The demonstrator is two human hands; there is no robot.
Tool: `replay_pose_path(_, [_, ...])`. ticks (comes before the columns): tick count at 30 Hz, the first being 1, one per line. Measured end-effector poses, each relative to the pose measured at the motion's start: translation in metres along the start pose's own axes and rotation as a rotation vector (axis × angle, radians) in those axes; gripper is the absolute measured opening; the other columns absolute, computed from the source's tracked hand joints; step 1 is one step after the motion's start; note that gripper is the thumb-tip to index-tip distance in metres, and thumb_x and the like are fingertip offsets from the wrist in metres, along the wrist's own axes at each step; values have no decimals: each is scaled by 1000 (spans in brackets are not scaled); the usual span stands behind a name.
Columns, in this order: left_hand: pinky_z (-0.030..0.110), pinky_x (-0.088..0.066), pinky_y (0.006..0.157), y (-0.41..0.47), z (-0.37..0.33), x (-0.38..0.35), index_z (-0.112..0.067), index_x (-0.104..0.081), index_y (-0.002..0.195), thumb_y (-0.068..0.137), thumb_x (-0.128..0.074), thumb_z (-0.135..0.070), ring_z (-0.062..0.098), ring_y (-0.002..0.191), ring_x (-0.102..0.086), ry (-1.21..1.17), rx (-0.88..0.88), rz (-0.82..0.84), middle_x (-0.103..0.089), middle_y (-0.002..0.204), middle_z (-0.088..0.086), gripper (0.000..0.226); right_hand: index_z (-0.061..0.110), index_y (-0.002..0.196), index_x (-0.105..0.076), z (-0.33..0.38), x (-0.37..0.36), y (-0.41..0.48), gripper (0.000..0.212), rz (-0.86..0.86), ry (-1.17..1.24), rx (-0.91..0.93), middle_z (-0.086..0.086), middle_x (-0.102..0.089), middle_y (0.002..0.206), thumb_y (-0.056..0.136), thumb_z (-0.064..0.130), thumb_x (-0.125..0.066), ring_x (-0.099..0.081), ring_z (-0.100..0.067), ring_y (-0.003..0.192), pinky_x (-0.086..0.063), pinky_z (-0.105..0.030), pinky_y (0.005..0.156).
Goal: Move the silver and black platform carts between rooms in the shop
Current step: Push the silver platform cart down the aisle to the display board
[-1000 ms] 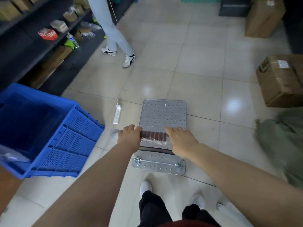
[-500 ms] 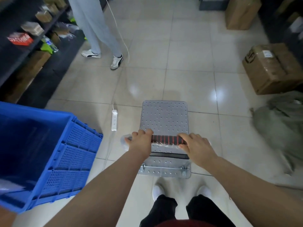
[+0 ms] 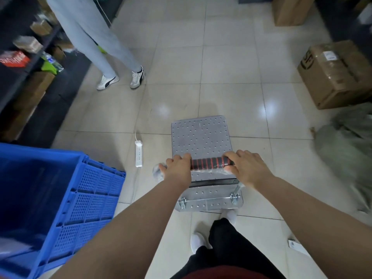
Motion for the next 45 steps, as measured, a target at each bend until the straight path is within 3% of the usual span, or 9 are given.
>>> replay_pose_path(6, [51, -36, 103, 37, 2, 29, -21, -41, 123, 85, -51, -3, 31, 111, -50, 95, -8, 27, -53, 117, 10, 42, 32, 124, -42, 1, 15, 41, 32, -10, 14, 27, 1, -60, 103, 95, 46, -43, -55, -20, 97, -42, -38, 92])
replay_pose_path(13, [47, -35, 105, 83, 5, 57, -16, -41, 124, 82, -48, 1, 33, 115, -48, 162, 56, -3, -52, 118, 12, 46, 30, 130, -38, 1, 32, 90, 35, 1, 18, 31, -3, -59, 110, 98, 41, -40, -53, -23, 102, -40, -39, 95])
replay_pose_path(19, [48, -35, 104, 135, 12, 87, -17, -41, 124, 83, -49, 0, 33, 115, -49, 150, 21, -10, -52, 119, 11, 46, 28, 131, -40, 3, 48, 141, 35, -22, 26, 2, -4, -59, 111, 98, 39, -41, -53, -25, 104, -41, -40, 94])
replay_pose_path(28, [60, -25, 111, 228, 28, 132, -23, -43, 122, 86, -48, 0, 35, 115, -48, 70, -154, 3, -52, 117, 12, 44, 29, 130, -42, 8, 77, 221, 34, -63, 55, -92, -2, -57, 106, 97, 37, -44, -52, -22, 99, -39, -35, 92])
replay_pose_path(34, [60, -23, 111, 296, 22, 163, -32, -43, 128, 89, -54, -10, 34, 119, -45, -11, -207, 22, -49, 125, 7, 46, 29, 129, -44, -2, 100, 285, 33, -85, 65, -171, -4, -58, 108, 97, 36, -44, -52, -24, 101, -38, -36, 91])
replay_pose_path(45, [60, -26, 110, 399, -21, 210, -31, -44, 125, 94, -52, -19, 35, 118, -45, -13, -184, 2, -46, 129, 7, 35, 33, 130, -42, -61, 151, 390, 33, -89, 37, -171, -3, -56, 109, 97, 40, -41, -51, -25, 104, -40, -43, 97])
Point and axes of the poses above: each hand's wrist, its own y-axis towards the middle knuckle, its own x-axis out of the back of the hand, z = x × y, the point moved 3 cm from there along y, towards the middle knuckle
